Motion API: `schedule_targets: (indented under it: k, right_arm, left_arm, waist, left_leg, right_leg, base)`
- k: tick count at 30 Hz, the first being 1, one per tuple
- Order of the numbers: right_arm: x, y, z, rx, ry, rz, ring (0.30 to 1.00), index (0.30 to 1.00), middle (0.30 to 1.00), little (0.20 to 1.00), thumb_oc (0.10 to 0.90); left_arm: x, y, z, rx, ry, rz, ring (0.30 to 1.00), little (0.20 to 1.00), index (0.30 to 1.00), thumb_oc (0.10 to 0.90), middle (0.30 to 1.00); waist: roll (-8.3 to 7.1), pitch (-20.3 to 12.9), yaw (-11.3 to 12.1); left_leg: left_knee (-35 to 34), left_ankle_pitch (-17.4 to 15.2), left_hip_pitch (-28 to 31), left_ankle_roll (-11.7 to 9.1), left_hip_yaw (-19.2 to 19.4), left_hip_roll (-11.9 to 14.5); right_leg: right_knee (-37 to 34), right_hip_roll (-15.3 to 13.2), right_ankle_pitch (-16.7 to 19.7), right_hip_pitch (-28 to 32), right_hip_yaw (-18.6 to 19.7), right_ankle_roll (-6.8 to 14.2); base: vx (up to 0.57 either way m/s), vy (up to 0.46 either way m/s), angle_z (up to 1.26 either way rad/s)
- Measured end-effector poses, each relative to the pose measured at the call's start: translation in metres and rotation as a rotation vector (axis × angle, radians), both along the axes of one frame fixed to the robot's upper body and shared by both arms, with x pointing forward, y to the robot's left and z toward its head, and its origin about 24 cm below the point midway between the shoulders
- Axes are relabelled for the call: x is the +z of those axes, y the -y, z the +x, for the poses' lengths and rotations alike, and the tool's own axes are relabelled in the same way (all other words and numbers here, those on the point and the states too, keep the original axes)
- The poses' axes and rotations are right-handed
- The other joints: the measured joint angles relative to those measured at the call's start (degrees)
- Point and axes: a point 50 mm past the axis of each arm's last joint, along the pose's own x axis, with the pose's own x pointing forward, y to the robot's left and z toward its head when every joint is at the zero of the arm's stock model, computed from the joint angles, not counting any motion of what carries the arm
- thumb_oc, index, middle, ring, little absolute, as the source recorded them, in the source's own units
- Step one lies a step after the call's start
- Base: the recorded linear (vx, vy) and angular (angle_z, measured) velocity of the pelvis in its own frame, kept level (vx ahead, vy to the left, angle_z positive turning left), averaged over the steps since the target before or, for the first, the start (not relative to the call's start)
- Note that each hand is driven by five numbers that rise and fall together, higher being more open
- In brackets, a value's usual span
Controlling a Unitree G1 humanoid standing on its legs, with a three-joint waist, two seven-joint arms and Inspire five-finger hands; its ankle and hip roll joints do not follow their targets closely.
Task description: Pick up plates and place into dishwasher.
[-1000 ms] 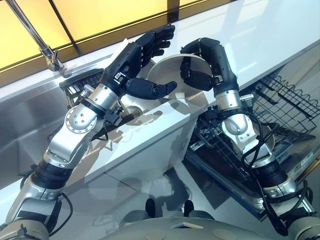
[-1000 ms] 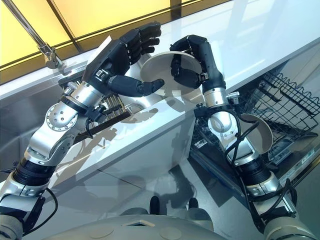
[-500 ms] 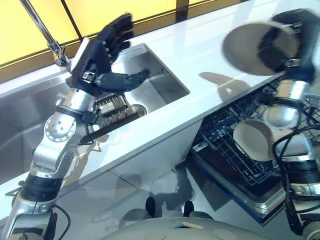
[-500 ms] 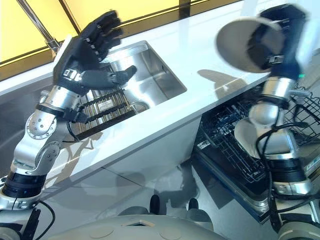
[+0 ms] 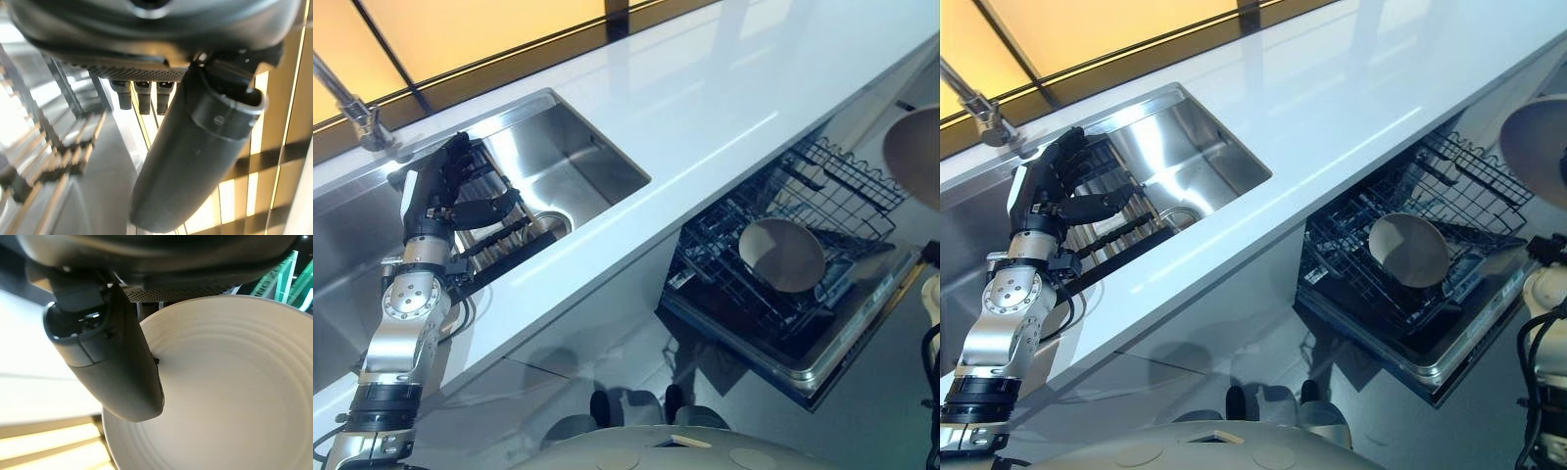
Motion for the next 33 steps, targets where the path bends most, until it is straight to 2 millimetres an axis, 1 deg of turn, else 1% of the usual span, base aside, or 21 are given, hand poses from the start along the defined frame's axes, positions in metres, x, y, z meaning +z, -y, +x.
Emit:
schedule_targets:
  k: [2,5,9,11,13,16,17,21,24,26,27,30,33]
  right_arm:
    - [-0.013,0.000,-0.002,0.018,-0.089,0.010,0.300,0.300,0.300,0.200,0.100]
    - [-0.026,-0.002,-0.003,0.033,-0.171,0.014,0.300,0.300,0.300,0.200,0.100]
    - [-0.043,-0.005,0.000,0.072,-0.274,0.042,0.300,0.300,0.300,0.200,0.100]
    - [-0.054,-0.009,0.003,0.100,-0.343,0.057,0.300,0.300,0.300,0.200,0.100]
    - [-0.066,-0.012,0.005,0.122,-0.407,0.083,0.300,0.300,0.300,0.200,0.100]
    - [-0.084,-0.022,0.006,0.144,-0.459,0.150,0.300,0.300,0.300,0.200,0.100]
    - [-0.087,-0.024,0.007,0.151,-0.473,0.158,0.300,0.300,0.300,0.200,0.100]
    - [-0.113,-0.038,0.006,0.170,-0.565,0.225,0.300,0.300,0.300,0.200,0.100]
    - [-0.131,-0.043,0.005,0.153,-0.660,0.212,0.300,0.300,0.300,0.200,0.100]
    - [-0.139,-0.044,0.004,0.141,-0.695,0.209,0.300,0.300,0.300,0.200,0.100]
    - [-0.145,-0.045,0.002,0.131,-0.722,0.220,0.300,0.300,0.300,0.200,0.100]
    - [-0.156,-0.044,-0.001,0.077,-0.730,0.248,0.300,0.300,0.300,0.200,0.100]
    - [-0.163,-0.042,0.003,0.028,-0.732,0.244,0.300,0.300,0.300,0.200,0.100]
  left_arm:
    - [0.001,0.002,-0.001,-0.019,0.016,0.004,0.900,0.900,0.900,0.800,0.900]
    - [-0.002,0.004,-0.002,-0.038,0.018,-0.005,0.900,0.900,0.900,0.800,0.900]
    - [-0.014,0.003,-0.008,-0.031,-0.020,-0.021,0.900,0.900,0.900,0.800,0.900]
    - [-0.024,0.001,-0.013,-0.015,-0.052,-0.030,0.900,0.900,0.900,0.800,0.900]
    - [-0.030,0.001,-0.017,-0.008,-0.070,-0.040,0.900,0.900,0.900,0.800,0.900]
    - [-0.035,0.001,-0.021,0.000,-0.082,-0.041,0.900,0.900,0.900,0.800,0.900]
    - [-0.035,0.000,-0.022,0.002,-0.084,-0.040,0.900,0.900,0.900,0.800,0.900]
    - [-0.036,0.000,-0.023,0.006,-0.088,-0.040,0.900,0.900,0.900,0.800,0.900]
    - [-0.036,-0.001,-0.023,0.008,-0.086,-0.040,0.900,0.900,0.900,0.800,0.900]
    - [-0.037,-0.001,-0.024,0.008,-0.087,-0.040,0.900,0.900,0.900,0.800,0.900]
    - [-0.037,-0.001,-0.024,0.009,-0.089,-0.040,0.900,0.900,0.900,0.800,0.900]
    - [-0.038,-0.001,-0.025,0.011,-0.092,-0.040,0.900,0.900,0.900,0.800,0.900]
    - [-0.038,-0.001,-0.026,0.012,-0.090,-0.039,0.900,0.900,0.900,0.800,0.900]
  waist:
    - [0.00,0.00,-0.31]
    - [0.13,-0.08,-0.79]
    - [0.14,-0.10,-1.03]
    - [0.14,-0.10,-0.83]
    - [0.14,-0.10,-0.23]
    - [0.12,-0.11,0.49]
    - [0.12,-0.11,0.53]
    - [0.11,-0.11,1.41]
    - [0.12,-0.12,1.81]
    - [0.12,-0.12,1.91]
    - [0.13,-0.13,2.33]
    - [0.15,-0.14,3.21]
    - [0.11,-0.16,3.65]
  left_leg:
    - [-0.04,-0.35,0.52,-0.13,1.07,0.17]
    - [-0.06,-0.61,0.88,-0.11,1.32,0.20]
    - [-0.05,-0.60,0.93,-0.11,1.31,0.20]
    - [-0.05,-0.60,0.94,-0.11,1.25,0.21]
    - [-0.05,-0.59,0.94,-0.10,1.17,0.20]
    - [-0.02,-0.59,0.91,-0.11,1.08,0.20]
    - [-0.02,-0.58,0.91,-0.10,1.06,0.19]
    - [-0.02,-0.53,0.89,-0.05,0.72,0.11]
    - [-0.03,-0.44,0.77,0.01,0.17,0.02]
    - [-0.03,-0.41,0.75,0.00,-0.20,-0.02]
    - [-0.03,-0.40,0.76,-0.01,-0.26,-0.02]
    - [-0.03,-0.37,0.73,-0.05,-0.36,-0.01]
    - [-0.05,-0.32,0.85,-0.09,-0.95,-0.08]
  right_leg:
    - [0.00,0.15,0.03,0.11,0.77,-0.05]
    - [0.00,0.19,-0.02,0.36,1.04,0.03]
    - [0.00,0.19,-0.06,0.38,1.03,0.08]
    - [0.00,0.19,-0.05,0.40,0.97,0.07]
    - [0.00,0.16,-0.04,0.45,0.87,0.06]
    - [0.00,0.15,-0.10,0.50,0.68,0.14]
    - [0.00,0.14,-0.12,0.52,0.62,0.18]
    - [0.00,0.01,-0.17,0.73,0.31,0.24]
    - [0.00,-0.17,-0.19,0.89,-0.48,0.26]
    - [0.00,-0.21,-0.18,1.01,-0.84,0.24]
    - [-0.01,-0.22,-0.19,1.04,-0.92,0.25]
    - [-0.01,-0.22,-0.19,1.09,-1.01,0.26]
    - [-0.01,-0.31,-0.25,1.49,-1.56,0.32]
  base:
    - [-0.01,0.017,-0.19]
    - [-0.01,0.009,-0.10]
    - [0.00,0.000,0.00]
    - [0.00,0.000,0.00]
    - [-0.01,-0.001,0.02]
    - [-0.01,-0.003,0.02]
    - [-0.02,-0.006,0.04]
    - [-0.01,-0.006,0.05]
    - [0.00,-0.003,0.11]
    - [0.00,0.001,0.10]
    - [0.00,0.000,0.00]
    - [0.00,-0.002,0.01]
    - [0.01,-0.008,0.08]
